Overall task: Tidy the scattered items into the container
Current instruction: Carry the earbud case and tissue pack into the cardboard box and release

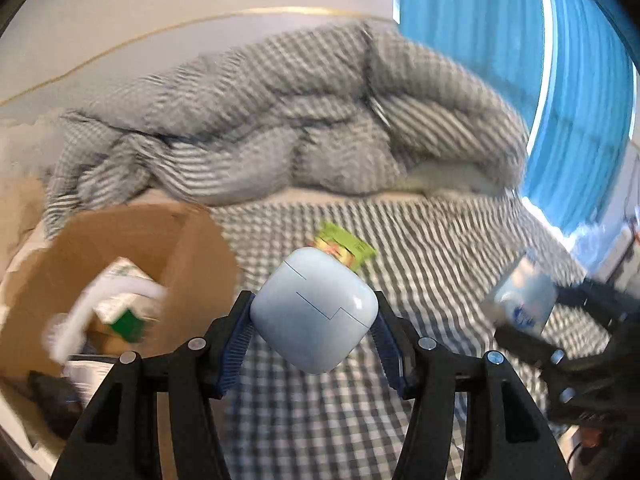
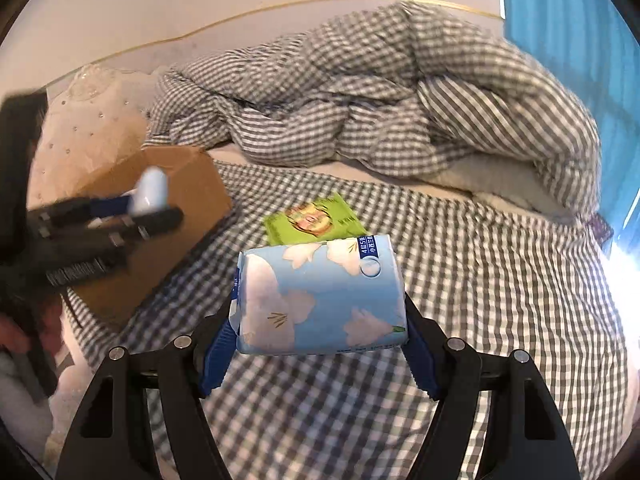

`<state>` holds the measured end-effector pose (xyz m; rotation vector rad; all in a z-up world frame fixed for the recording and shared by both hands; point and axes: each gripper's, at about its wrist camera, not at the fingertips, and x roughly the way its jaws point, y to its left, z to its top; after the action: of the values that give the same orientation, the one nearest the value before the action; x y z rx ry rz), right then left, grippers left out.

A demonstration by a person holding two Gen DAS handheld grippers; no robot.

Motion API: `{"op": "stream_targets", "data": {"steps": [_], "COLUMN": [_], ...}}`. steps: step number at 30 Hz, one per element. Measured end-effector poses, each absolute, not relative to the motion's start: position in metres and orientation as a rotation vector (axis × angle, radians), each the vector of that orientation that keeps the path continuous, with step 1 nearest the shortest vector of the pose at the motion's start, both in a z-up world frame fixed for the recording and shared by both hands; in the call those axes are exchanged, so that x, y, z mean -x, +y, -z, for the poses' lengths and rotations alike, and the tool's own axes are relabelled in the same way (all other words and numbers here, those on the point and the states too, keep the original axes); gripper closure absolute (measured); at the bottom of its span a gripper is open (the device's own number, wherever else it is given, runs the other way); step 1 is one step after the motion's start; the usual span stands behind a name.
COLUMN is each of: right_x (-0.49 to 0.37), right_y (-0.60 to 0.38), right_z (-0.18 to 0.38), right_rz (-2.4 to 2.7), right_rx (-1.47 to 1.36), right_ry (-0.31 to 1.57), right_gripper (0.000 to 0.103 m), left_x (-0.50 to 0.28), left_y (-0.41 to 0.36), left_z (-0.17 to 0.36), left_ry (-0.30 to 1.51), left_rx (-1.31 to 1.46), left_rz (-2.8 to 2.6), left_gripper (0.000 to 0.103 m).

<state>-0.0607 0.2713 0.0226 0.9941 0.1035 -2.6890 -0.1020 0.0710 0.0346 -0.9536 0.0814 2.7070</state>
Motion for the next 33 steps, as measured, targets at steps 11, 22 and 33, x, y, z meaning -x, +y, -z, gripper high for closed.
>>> {"op": "stream_targets", "data": {"steps": [11, 22, 33], "right_x": [0.066, 0.110, 0.100], "right_y": [0.113, -0.011, 0.038], "right_z": [-0.058, -0.035, -0.051], "right_rz": [2.496, 2.400, 2.539], "right_rx": [-0.826, -0.884, -0.755], "right_ry": [0.273, 0.444, 0.325], "right_gripper": [0.031, 0.029, 0.007], "left_x": [0.090, 0.103, 0.106], "left_y": [-0.061, -0.150, -0.125], "left_z": [-0.071, -0.028, -0.042], "left_ry": [0.003, -0.095, 0.030], "left_rx": [1.011, 1.241, 1.145], "left_rz": [-2.930, -3.065, -3.120], "left_gripper": [0.044, 0.041, 0.003]}}
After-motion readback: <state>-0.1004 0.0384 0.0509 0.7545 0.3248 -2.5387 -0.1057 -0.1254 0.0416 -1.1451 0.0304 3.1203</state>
